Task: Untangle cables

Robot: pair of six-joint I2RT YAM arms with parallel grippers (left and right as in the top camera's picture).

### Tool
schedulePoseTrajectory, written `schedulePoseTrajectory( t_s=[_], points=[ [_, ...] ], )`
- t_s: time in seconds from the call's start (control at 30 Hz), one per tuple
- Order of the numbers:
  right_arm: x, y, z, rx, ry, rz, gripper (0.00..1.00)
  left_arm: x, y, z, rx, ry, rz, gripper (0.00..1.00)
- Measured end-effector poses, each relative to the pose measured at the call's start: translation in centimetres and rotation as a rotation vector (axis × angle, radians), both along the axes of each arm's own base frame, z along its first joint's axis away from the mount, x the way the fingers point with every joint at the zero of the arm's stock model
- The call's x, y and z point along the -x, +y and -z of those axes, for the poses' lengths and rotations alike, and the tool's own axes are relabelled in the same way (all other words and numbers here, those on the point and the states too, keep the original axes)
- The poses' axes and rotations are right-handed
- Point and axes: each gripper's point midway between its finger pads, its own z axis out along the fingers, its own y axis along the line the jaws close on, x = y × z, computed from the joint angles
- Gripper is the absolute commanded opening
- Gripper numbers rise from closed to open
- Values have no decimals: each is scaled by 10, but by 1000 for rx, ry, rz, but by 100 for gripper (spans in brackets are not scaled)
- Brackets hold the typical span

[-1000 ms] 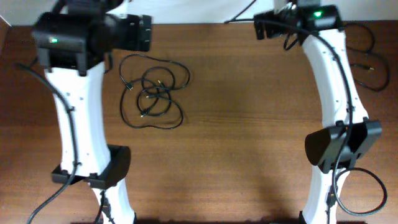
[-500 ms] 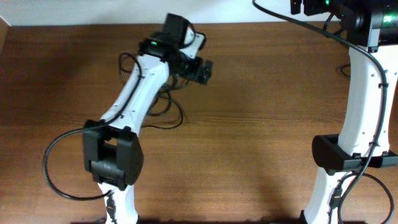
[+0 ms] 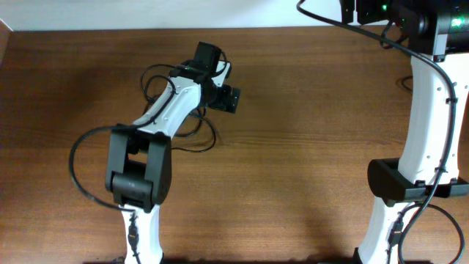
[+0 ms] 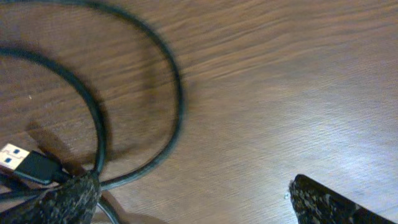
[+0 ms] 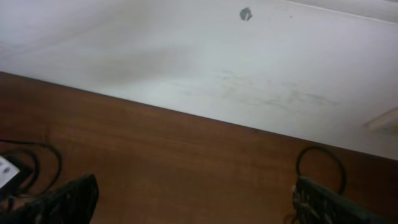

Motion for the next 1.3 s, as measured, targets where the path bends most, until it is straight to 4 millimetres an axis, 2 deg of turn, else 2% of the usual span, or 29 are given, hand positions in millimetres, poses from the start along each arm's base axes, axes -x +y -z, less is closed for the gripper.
schedulePoseTrajectory(
  t_s=[0.03, 0.07, 0.17, 0.27, 0.33, 0.37, 0.4, 0.5, 0.67, 0.73, 0.77, 0.8, 0.83, 0.87, 0.93, 1.0, 1.1, 1.17, 1.23, 1.3],
  points=[
    [1, 1, 0, -2, 2, -3, 99, -3, 10, 17, -4, 30, -28, 99],
    [0, 1, 1, -3, 3, -5, 99, -12, 17, 25, 3, 29, -53, 99],
    [1, 1, 1, -2, 6, -5, 99, -34, 16, 7, 31, -46, -68, 99],
    [1, 1, 1, -2, 6, -5, 99, -31, 4, 13, 36, -35, -44, 96],
    [1, 1, 1, -2, 6, -5, 99, -19, -6, 39, 19, 29, -19, 91],
    [1, 1, 1, -2, 7, -5, 99, -17, -13, 41, 17, 35, -7, 63],
    [1, 1, 1, -2, 6, -5, 99, -15, -17, 42, 16, 39, 2, 0],
    [2, 1, 2, -2, 11, -5, 99, -6, -12, 48, 2, 86, -4, 0],
    [3, 1, 4, -1, 20, -5, 99, -1, -10, 44, -15, 140, -5, 0],
    [3, 1, 4, -1, 23, -5, 99, -19, -16, -3, -9, 119, -5, 0],
    [3, 1, 5, -1, 23, -5, 99, -32, -20, -50, 6, 72, -5, 0],
    [4, 1, 5, -1, 25, -5, 99, -48, -25, -115, 49, -58, -2, 0],
    [4, 1, 5, -1, 28, -5, 99, -45, -23, -180, 78, -167, -4, 0],
    [4, 1, 5, -1, 26, -5, 99, -38, -20, -221, 95, -240, -6, 0],
    [5, 3, 6, -7, 32, -15, 99, -9, -9, -287, 123, -357, -11, 0],
    [5, 5, 6, -14, 33, -23, 99, 14, -8, -332, 155, -452, 0, 0],
    [5, 5, 7, -15, 35, -25, 99, 32, -29, -386, 223, -610, 50, 0],
    [6, 5, 7, -16, 38, -26, 99, 42, -38, -398, 244, -636, 74, 0],
    [6, 5, 8, -16, 42, -26, 99, 40, -58, -403, 270, -665, 106, 0],
    [4, 12, 16, -38, 64, -59, 99, 37, -59, -420, 278, -732, 93, 0]
  ],
)
